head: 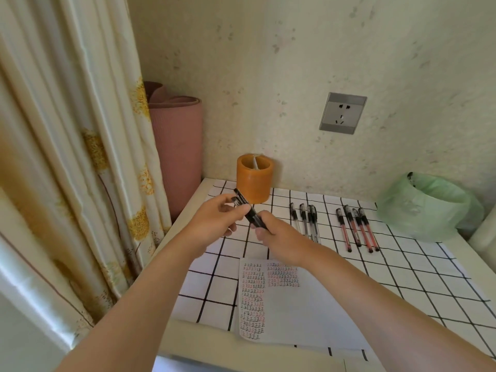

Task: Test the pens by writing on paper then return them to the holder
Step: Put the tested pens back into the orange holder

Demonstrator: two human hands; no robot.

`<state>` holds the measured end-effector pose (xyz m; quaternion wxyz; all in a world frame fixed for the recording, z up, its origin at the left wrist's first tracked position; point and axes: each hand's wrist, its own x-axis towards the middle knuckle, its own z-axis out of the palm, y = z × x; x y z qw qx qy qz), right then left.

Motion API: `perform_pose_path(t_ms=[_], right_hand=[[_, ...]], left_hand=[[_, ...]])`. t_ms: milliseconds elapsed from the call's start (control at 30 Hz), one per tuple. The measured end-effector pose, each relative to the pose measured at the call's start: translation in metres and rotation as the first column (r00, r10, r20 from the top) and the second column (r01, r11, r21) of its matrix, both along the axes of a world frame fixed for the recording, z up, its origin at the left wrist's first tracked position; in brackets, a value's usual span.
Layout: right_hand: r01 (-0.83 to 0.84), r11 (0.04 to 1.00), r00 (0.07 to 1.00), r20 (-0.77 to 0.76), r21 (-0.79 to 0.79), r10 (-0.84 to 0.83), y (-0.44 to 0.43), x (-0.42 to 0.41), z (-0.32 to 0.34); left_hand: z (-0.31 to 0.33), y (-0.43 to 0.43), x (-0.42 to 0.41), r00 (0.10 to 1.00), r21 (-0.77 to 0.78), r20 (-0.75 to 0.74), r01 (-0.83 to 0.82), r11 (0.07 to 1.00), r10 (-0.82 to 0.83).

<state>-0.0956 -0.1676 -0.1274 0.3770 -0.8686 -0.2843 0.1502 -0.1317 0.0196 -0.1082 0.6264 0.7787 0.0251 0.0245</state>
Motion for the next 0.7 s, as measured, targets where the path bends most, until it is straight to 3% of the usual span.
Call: perform_pose_path(t_ms=[67,133,233,333,533,700], right_hand=[[-0.042,0.998,0.995,-0.092,0.041,0.045,0.005,-0.005,0.007],[-0.072,0.997,0.988,-0.133,0.022,0.075,0.007,-0.008,0.011],[-0.061,0.998,0.995,-0.083,-0.014,0.060,0.008,-0.009,0.014],[-0.045,0.997,0.998,-0.036,0.067,0.047,0.010,-0.006,0.019],[0.008,0.981,0.994,-0.113,0.192,0.014,0.016,0.013,0.025],[0.130,0.943,0.989,-0.105,0.306,-0.102,0.008,0.045,0.040]], left_hand=[[0.001,-0.003,-0.003,0.999,-0.046,0.007,0.054,0.997,-0.054],[0.003,-0.005,-0.004,0.998,0.017,0.032,0.055,0.998,-0.055],[0.005,-0.008,-0.004,0.995,0.108,0.064,0.069,0.992,-0.076],[0.010,-0.011,0.000,0.992,0.114,0.112,0.045,0.992,-0.058],[0.028,-0.010,0.029,0.971,0.266,0.211,0.058,0.962,-0.117],[0.025,0.002,0.070,0.972,0.237,0.229,-0.103,0.966,0.047]])
